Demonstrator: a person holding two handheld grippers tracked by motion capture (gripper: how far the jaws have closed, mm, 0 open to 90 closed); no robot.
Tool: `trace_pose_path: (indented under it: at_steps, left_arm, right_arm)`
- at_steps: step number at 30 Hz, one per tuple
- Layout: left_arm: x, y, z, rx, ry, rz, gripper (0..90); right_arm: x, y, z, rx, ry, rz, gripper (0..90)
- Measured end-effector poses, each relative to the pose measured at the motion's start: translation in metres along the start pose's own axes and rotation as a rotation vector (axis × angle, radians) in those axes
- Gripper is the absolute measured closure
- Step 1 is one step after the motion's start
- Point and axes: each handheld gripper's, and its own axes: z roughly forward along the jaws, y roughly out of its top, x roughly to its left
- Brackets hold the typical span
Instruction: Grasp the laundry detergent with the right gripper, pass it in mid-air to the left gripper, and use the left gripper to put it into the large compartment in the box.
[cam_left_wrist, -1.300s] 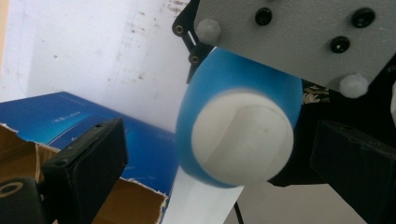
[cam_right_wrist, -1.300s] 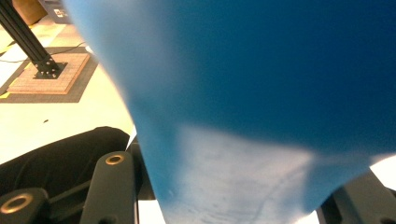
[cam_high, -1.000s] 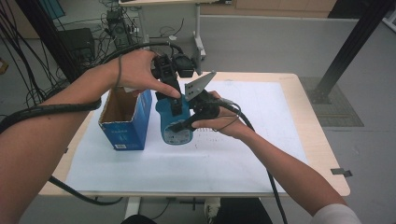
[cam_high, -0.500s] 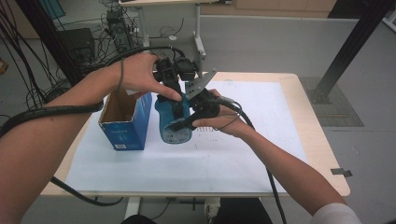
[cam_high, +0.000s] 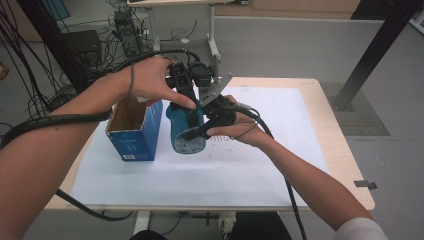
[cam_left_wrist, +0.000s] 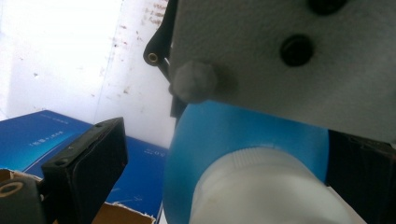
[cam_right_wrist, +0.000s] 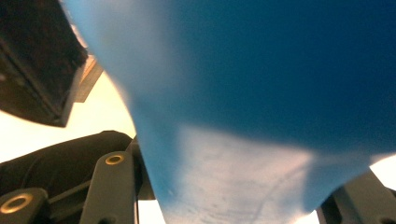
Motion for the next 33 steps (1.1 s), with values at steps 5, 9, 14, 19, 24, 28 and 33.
trace_pose_path:
  at_steps: [5,9,14,19,24,28,33]
  left_arm:
    - [-0.0004,0.0000,0.0013,0.002,0.002,0.001,4.7]
    - [-0.0008,0.0001,0.0010,0.010,0.001,0.000,4.6]
    - [-0.0011,0.0007,0.0008,0.005,0.004,0.001,4.6]
    - [-0.0018,0.0028,0.0001,0.008,0.004,0.003,4.7]
    - [-0.0019,0.0040,0.0010,0.004,0.004,0.006,4.7]
    - [-0.0016,0.0039,0.0010,0.003,0.002,0.004,4.7]
    - [-0.0022,0.0045,0.0003,0.003,0.004,0.007,4.7]
  right_arm:
    - [0.0007,0.0008,-0.0003,-0.005,0.003,0.004,44.2]
    - [0.0008,0.0012,-0.0012,-0.005,0.000,0.004,44.1]
    - [-0.0005,0.0010,-0.0029,-0.015,0.000,0.005,44.2]
    - [-0.0003,0.0010,-0.0035,-0.017,0.002,0.006,44.2]
    - [0.0001,0.0008,-0.0038,-0.018,0.002,0.007,44.1]
    - [0.0002,0.0008,-0.0044,-0.017,0.002,0.008,44.2]
    - [-0.0003,0.0004,-0.0046,-0.020,0.003,0.009,44.2]
